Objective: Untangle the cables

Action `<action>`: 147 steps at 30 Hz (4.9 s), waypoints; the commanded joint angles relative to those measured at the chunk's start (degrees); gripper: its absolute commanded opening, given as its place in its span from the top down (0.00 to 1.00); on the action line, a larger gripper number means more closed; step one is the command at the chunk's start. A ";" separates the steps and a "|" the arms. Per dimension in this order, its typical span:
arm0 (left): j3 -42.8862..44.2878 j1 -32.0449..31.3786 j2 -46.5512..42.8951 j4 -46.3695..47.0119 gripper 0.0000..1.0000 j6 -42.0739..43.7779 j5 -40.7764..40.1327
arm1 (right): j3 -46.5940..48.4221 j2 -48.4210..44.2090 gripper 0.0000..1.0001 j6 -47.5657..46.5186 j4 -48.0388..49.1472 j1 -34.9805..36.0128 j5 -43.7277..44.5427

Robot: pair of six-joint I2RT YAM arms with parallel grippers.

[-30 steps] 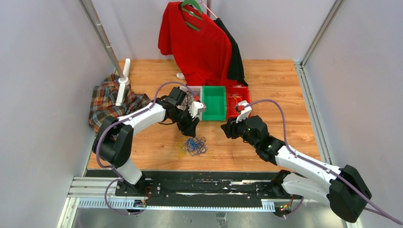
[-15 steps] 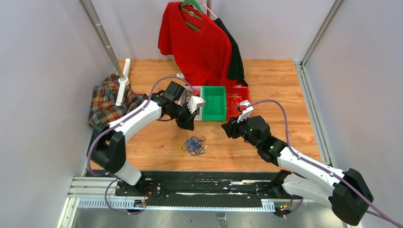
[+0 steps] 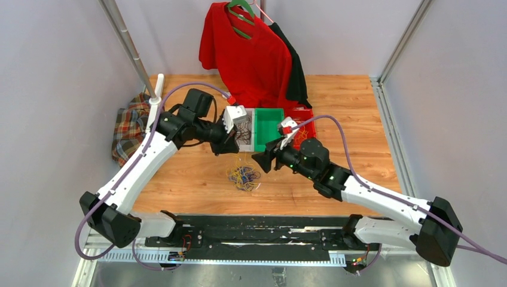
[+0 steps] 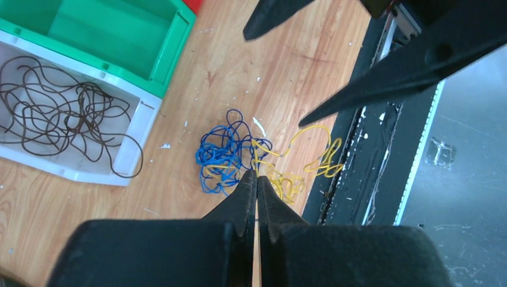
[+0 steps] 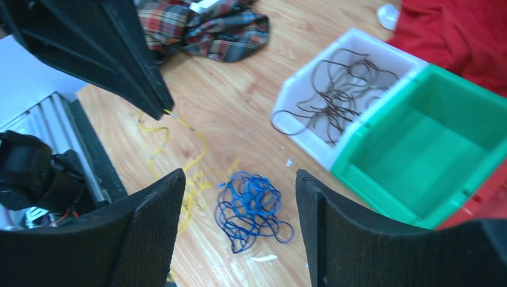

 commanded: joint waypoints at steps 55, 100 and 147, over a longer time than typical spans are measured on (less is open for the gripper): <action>29.11 -0.34 -6.57 -14.24 1.00 4.56 1.43 | 5.03 0.69 0.23 10.31 9.30 -3.62 -10.23; 25.83 -0.34 -7.49 -14.29 1.00 13.85 5.97 | 15.80 16.82 0.23 23.27 32.23 3.49 -34.41; 16.18 -0.40 -14.23 17.43 1.00 -10.27 4.98 | 9.35 18.50 0.54 12.53 23.62 6.22 -11.58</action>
